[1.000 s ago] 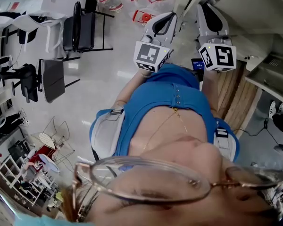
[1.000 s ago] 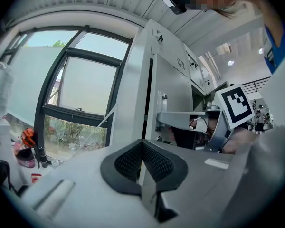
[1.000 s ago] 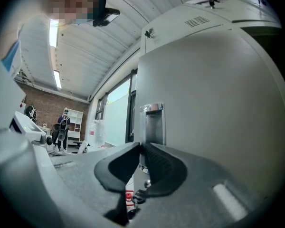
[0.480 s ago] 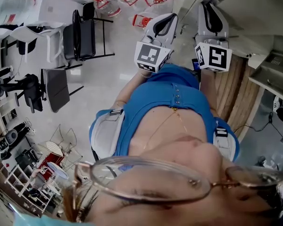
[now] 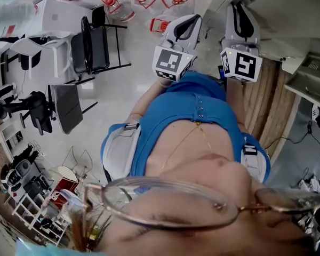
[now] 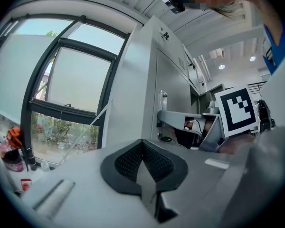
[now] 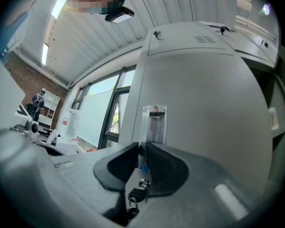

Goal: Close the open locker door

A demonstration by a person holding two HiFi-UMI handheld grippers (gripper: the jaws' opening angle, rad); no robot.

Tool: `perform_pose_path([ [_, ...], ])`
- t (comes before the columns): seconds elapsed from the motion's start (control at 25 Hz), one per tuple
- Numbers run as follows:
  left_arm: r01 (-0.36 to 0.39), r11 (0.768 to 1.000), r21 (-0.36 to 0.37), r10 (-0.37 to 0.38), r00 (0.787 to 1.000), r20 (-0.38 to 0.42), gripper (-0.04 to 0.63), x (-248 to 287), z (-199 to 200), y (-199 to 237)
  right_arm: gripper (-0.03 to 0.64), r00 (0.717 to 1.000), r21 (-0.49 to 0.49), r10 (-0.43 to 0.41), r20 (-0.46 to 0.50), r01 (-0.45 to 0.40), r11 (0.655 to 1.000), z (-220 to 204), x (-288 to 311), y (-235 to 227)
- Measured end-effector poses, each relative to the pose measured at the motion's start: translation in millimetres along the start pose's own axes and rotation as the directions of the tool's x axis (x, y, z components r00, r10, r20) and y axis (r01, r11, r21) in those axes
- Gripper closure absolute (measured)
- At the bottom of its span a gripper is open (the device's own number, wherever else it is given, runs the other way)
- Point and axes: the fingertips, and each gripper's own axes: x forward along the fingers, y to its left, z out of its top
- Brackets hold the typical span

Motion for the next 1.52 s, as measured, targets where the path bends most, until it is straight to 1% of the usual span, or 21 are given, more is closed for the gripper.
perform_pose_path([
  [0.12,0.011,1.0,0.001,-0.011,1.0,-0.002,0.596,-1.2,0.4,1.4,0.558,0.999,-0.033,-0.047,-0.019,0.047,0.998,-1.3,-1.5,-0.6],
  [0.28,0.025,1.0,-0.001,-0.025,1.0,-0.004,0.595,-2.8,-3.0,0.6,0.558,0.994,-0.035,-0.103,-0.045,0.102,0.994,-9.5,-6.2,-6.6],
  [0.32,0.029,1.0,-0.002,-0.029,1.0,-0.006,0.595,-3.6,-4.0,-0.1,0.566,0.992,-0.032,-0.118,-0.051,0.116,0.993,-11.2,-8.1,-8.9],
  [0.4,0.039,0.999,-0.003,-0.039,0.999,-0.01,0.597,-5.0,-5.7,-1.9,0.609,0.989,-0.018,-0.138,-0.054,0.137,0.99,-12.6,-12.8,-13.3],
  [0.56,0.062,0.998,-0.005,-0.062,0.998,-0.013,0.596,-4.9,-6.9,-6.7,0.614,0.988,-0.01,-0.145,-0.056,0.145,0.989,-13.4,-21.8,-15.1],
  [0.76,0.082,0.997,-0.009,-0.082,0.997,-0.006,0.595,-1.3,-3.6,-13.3,0.614,0.987,-0.011,-0.132,-0.086,0.132,0.991,-20.6,-30.8,-10.1],
  [1.16,0.078,0.997,-0.008,-0.078,0.997,-0.018,0.596,-3.6,-7.8,-19.7,0.615,0.989,0.008,-0.044,-0.142,0.046,0.999,-38.9,-44.1,16.7],
  [1.52,0.078,0.997,-0.002,-0.078,0.996,-0.032,0.595,-4.4,-15.5,-23.6,0.615,0.984,0.026,-0.015,-0.18,0.02,0.999,-54.6,-52.2,28.6],
])
